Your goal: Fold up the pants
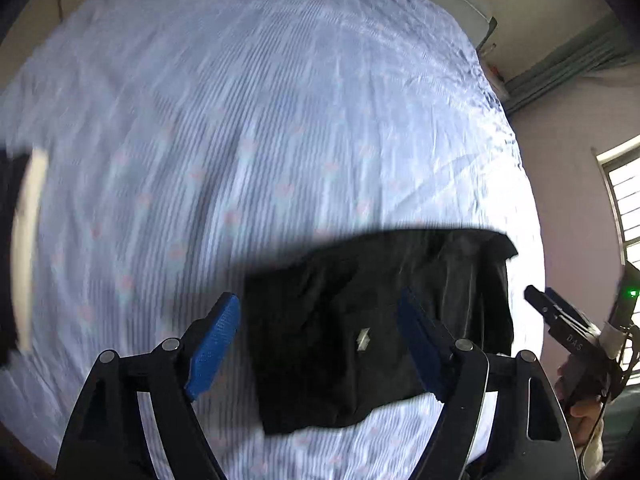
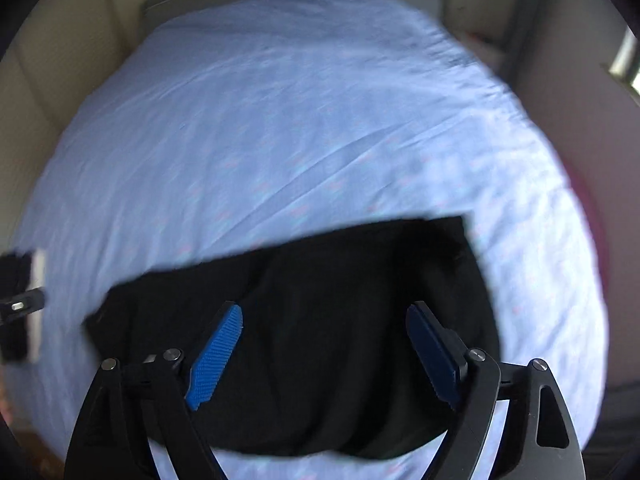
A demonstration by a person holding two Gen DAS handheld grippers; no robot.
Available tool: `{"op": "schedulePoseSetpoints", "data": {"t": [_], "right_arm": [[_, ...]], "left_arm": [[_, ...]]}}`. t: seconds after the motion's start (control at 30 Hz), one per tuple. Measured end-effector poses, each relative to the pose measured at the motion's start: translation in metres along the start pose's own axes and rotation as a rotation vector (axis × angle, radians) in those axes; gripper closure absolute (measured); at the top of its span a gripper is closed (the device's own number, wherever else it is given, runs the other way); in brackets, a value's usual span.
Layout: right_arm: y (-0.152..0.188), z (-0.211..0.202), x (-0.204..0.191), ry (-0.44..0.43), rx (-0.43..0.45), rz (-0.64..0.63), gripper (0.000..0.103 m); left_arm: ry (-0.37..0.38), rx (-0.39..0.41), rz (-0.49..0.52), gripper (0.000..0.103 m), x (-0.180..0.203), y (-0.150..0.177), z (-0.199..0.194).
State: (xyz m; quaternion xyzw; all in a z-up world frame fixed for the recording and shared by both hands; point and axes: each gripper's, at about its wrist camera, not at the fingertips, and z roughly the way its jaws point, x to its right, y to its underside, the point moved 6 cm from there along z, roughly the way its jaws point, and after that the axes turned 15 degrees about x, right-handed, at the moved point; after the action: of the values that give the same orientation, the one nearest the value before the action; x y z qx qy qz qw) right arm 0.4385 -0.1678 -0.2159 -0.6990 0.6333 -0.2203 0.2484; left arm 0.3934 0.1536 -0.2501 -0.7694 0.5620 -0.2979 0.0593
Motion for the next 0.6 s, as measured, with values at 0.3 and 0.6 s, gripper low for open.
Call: {"op": "schedulePoseSetpoints", "data": {"t": [0.3,0.6], "right_arm": [[0.118,0.009,-0.033,-0.061,-0.264,0.022,0.018],[0.140,-0.001,-0.002,0.050,-0.303,0.082,0.018]], "left_arm": [[0.042,-0.103,-0.236,0.032,-0.056,0.096,0.044],[-0.047,0.054,0.037,0.064,-0.034,0.044,0.061]]}}
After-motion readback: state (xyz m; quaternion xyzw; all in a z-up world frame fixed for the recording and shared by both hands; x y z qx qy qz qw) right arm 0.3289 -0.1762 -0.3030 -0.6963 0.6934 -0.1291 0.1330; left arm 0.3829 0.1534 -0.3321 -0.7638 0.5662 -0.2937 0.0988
